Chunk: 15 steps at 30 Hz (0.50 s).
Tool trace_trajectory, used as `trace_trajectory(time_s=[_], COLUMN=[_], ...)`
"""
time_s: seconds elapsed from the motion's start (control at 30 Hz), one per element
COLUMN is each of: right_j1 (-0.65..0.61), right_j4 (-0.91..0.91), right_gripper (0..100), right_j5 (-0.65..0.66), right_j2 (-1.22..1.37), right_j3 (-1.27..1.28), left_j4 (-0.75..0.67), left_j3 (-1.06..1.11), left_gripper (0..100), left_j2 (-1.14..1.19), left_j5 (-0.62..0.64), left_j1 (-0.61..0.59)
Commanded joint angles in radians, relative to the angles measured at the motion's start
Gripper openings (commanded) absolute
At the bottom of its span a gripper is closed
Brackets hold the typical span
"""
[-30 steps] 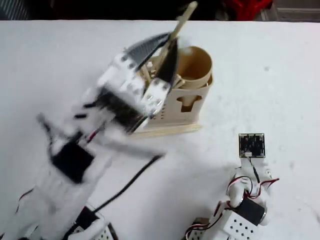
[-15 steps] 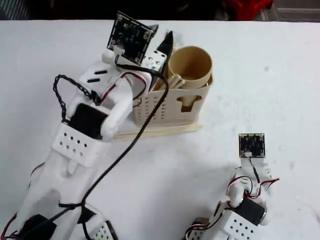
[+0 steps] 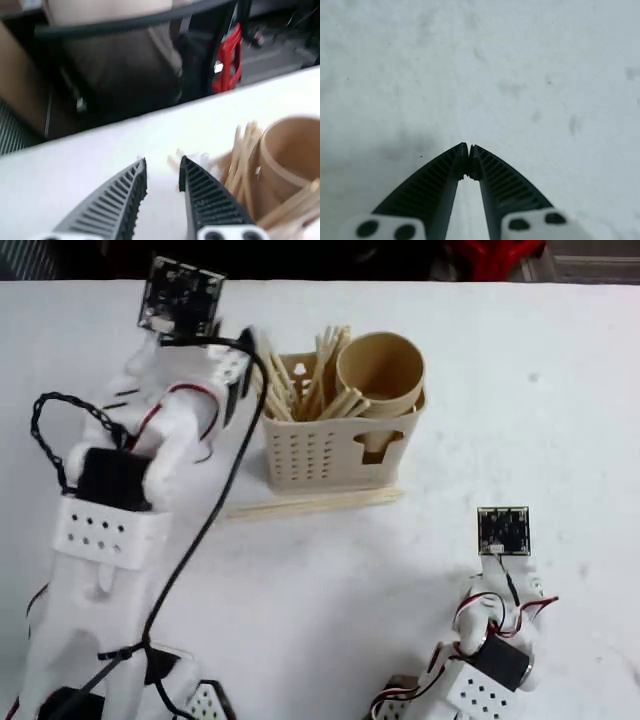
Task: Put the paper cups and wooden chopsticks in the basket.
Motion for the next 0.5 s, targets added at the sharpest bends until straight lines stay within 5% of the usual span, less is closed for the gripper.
trace_trajectory(time_s=[0.0,0.3,0.47], right_j1=[-0.004,-0.004,-0.004], right_j4=[0.005,0.005,0.005], right_gripper=[1.8,1.8,1.8], right_j5=[-0.003,-0.003,-0.003], right_j2=[-0.005,-0.005,-0.005], right_j3=[0.005,0.005,0.005], left_j4=[0.040,-0.554,-0.468], left_j3=[0.135,0.746,0.776], left_gripper=[13,13,13], left_j2=[-0.035,-0.030,-0.024], left_j5=[0.008,0.011,-0.051], left_j1=[-0.107,-0.154,-0.117])
